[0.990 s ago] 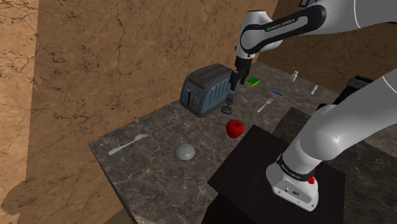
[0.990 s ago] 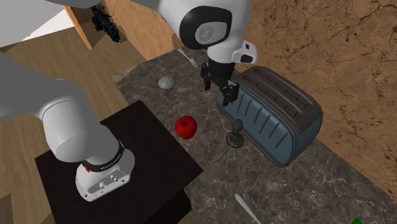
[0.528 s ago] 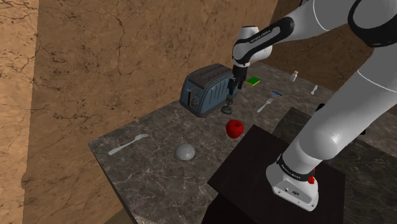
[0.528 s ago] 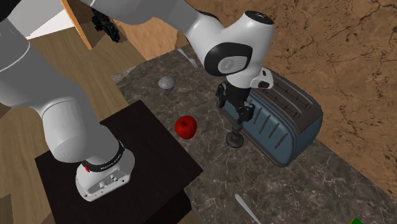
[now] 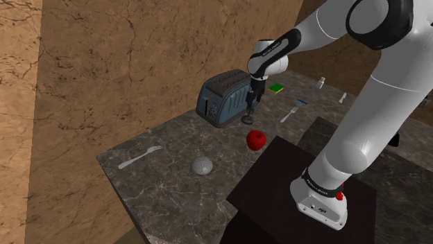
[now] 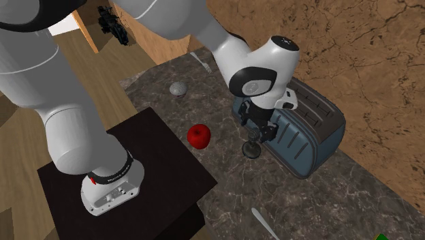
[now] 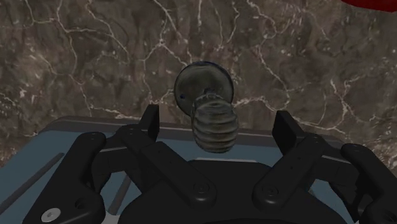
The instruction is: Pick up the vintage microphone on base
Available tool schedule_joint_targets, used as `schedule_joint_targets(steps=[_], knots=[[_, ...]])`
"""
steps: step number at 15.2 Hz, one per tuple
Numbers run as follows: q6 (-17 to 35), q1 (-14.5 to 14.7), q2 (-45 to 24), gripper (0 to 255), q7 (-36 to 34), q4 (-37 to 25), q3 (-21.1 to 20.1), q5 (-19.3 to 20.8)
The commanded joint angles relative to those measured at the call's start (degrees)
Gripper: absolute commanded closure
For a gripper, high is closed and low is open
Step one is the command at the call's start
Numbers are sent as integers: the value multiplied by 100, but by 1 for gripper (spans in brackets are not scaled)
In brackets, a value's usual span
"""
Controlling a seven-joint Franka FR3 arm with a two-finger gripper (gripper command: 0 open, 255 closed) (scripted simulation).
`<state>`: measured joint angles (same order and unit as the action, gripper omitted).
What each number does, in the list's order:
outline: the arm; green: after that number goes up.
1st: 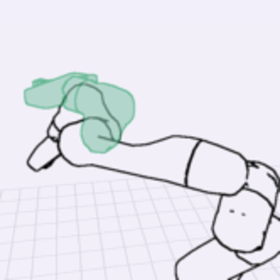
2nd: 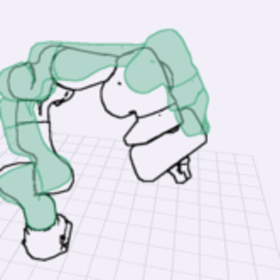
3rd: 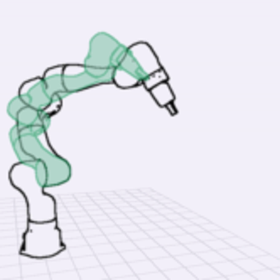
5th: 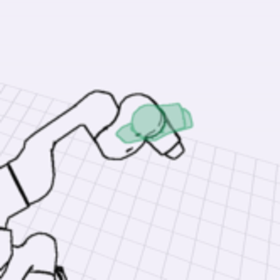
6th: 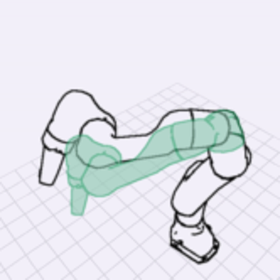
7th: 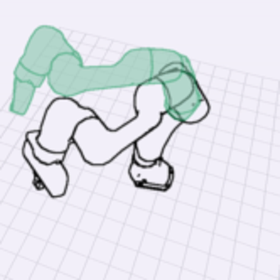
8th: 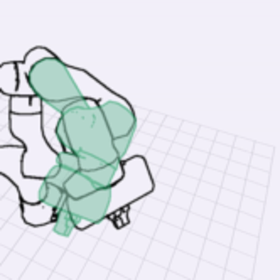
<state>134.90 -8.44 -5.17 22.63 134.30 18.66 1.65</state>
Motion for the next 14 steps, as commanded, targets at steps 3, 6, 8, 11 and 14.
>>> schedule_joint_targets(steps=[3, 6, 8, 11, 14], knots=[[284, -13, -246, 0, 61, 46, -20, -104], [280, -13, -244, 255, 61, 45, -20, -103], [279, -12, -240, 255, 59, 47, -20, -102], [281, -11, -244, 255, 58, 46, -21, -103], [283, -13, -247, 255, 62, 45, -20, -105]])
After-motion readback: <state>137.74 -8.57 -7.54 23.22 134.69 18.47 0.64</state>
